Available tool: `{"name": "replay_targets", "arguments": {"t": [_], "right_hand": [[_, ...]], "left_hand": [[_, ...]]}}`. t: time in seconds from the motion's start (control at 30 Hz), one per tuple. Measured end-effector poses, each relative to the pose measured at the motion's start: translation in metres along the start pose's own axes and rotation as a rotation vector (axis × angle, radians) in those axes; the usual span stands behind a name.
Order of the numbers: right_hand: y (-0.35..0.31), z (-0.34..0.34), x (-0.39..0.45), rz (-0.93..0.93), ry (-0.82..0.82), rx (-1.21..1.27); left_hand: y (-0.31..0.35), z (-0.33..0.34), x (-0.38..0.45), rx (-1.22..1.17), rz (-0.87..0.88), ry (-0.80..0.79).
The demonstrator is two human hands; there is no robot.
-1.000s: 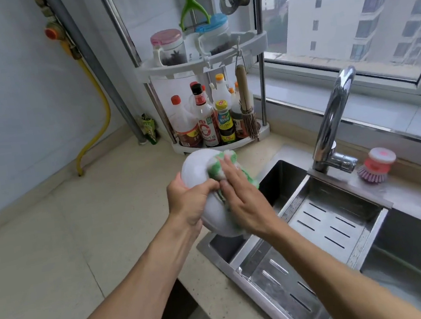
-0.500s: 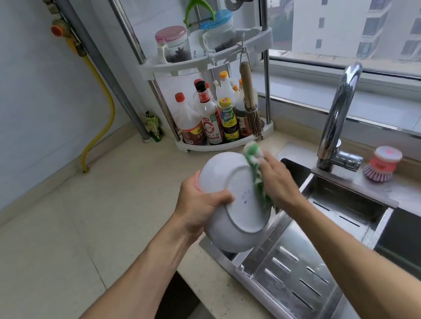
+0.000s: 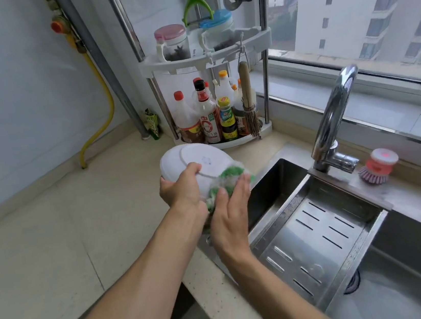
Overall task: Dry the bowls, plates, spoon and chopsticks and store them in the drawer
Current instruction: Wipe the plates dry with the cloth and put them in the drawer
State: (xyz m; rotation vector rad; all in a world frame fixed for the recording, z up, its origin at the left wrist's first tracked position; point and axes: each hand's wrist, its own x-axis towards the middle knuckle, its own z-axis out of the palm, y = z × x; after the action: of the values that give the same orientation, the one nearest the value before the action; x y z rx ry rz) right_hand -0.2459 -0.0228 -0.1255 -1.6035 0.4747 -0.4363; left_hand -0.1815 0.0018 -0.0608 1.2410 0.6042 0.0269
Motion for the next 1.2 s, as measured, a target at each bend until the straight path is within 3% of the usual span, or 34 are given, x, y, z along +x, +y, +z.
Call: {"name": "replay_targets", "arguments": {"t": [0.1, 0.2, 0.3, 0.43, 0.6, 0.67, 0.73, 0.8, 0.87, 1.0, 1.1, 1.2], "right_hand": [[-0.001, 0.01, 0.006, 0.095, 0.108, 0.13], [0.004, 0.006, 0.042, 0.401, 0.142, 0.25], [0.005, -0.003, 0.073, 0.542, 0.003, 0.176], [-0.025, 0.009, 0.072, 0.412, -0.249, -0.043], [-0.049, 0.055, 0.018, -0.147, -0.465, -0.108], [-0.044, 0.072, 0.0, -0.232, -0.502, -0.156], [-0.04, 0.087, -0.018, -0.117, -0.483, -0.121], [-0.034, 0.098, -0.033, 0.139, -0.478, -0.093], [-0.028, 0.109, -0.054, 0.317, -0.567, -0.123], [-0.021, 0.133, -0.11, 0.173, -0.692, -0.288], [-0.018, 0.148, -0.161, 0.107, -0.758, -0.43], [-0.019, 0.156, -0.207, 0.294, -0.845, -0.521]], "left_hand": [[-0.001, -0.011, 0.007, 0.036, 0.037, -0.044], [0.006, -0.033, 0.014, 0.118, 0.065, -0.143], [0.011, -0.064, 0.02, 0.279, 0.122, -0.289], [0.012, -0.098, 0.017, 0.568, 0.319, -0.411], [0.025, -0.143, 0.024, 0.787, 0.442, -0.385], [0.03, -0.167, 0.02, 0.828, 0.45, -0.375], [0.038, -0.2, 0.011, 0.884, 0.475, -0.37], [0.044, -0.237, -0.004, 0.923, 0.486, -0.371], [0.045, -0.28, -0.017, 0.963, 0.497, -0.356], [0.04, -0.371, -0.043, 1.091, 0.539, -0.312], [0.037, -0.441, -0.066, 1.315, 0.635, -0.274], [0.029, -0.499, -0.08, 1.524, 0.802, -0.195]]}}
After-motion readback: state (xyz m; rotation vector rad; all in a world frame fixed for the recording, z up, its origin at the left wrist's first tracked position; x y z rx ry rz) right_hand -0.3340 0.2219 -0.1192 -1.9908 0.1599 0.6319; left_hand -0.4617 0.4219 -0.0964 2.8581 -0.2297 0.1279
